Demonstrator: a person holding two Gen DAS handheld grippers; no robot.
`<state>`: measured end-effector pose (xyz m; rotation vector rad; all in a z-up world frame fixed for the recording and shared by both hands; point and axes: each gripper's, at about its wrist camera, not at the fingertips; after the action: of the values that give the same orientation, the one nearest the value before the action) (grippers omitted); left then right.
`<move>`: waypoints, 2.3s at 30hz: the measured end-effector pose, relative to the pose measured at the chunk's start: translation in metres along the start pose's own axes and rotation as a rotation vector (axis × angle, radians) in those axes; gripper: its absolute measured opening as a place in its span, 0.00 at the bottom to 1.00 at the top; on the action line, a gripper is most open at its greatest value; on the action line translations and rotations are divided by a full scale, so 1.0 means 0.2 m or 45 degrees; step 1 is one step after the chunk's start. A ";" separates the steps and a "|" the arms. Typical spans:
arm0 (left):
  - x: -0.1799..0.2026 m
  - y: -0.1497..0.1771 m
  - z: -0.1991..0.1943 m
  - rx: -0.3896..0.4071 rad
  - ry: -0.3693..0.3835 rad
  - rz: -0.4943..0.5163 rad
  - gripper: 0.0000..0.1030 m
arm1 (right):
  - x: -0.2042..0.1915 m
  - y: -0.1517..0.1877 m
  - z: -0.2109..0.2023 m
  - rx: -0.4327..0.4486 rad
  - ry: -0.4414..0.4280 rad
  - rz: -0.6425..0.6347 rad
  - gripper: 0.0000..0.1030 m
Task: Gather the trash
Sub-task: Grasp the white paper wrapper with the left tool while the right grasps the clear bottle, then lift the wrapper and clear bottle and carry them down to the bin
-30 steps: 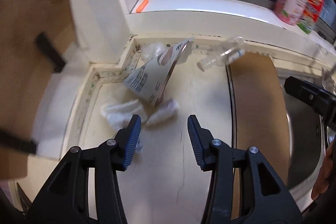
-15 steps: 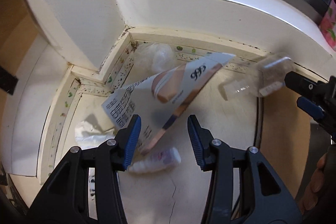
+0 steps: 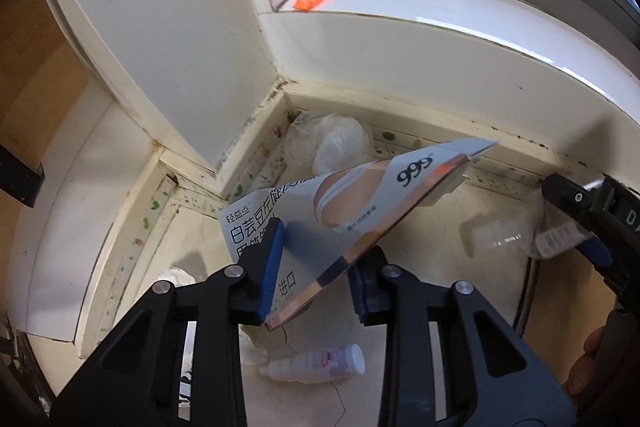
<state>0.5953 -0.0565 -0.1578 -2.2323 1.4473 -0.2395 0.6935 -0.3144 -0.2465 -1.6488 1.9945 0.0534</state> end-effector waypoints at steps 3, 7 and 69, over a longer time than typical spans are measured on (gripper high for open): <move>0.00 0.00 -0.02 0.035 -0.017 0.012 0.23 | -0.05 -0.01 0.00 0.011 0.035 -0.031 0.75; -0.04 0.00 -0.08 0.067 -0.005 0.002 0.21 | -0.09 0.00 -0.02 0.029 0.044 -0.071 0.73; -1.67 2.19 -1.52 -0.022 0.514 0.291 0.19 | -0.22 3.20 -1.84 0.024 0.073 -0.197 0.63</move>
<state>-0.0229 0.0088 -0.0620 -2.0863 1.9007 -0.6308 -0.0311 -0.2499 -0.1113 -1.8055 1.8957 -0.0701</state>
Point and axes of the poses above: each gripper's, at about its wrist camera, not at the fingertips, and z roughly the way its jaws point, x to its right, y to its underside, and after that the axes turned 10 degrees about -z, right-handed
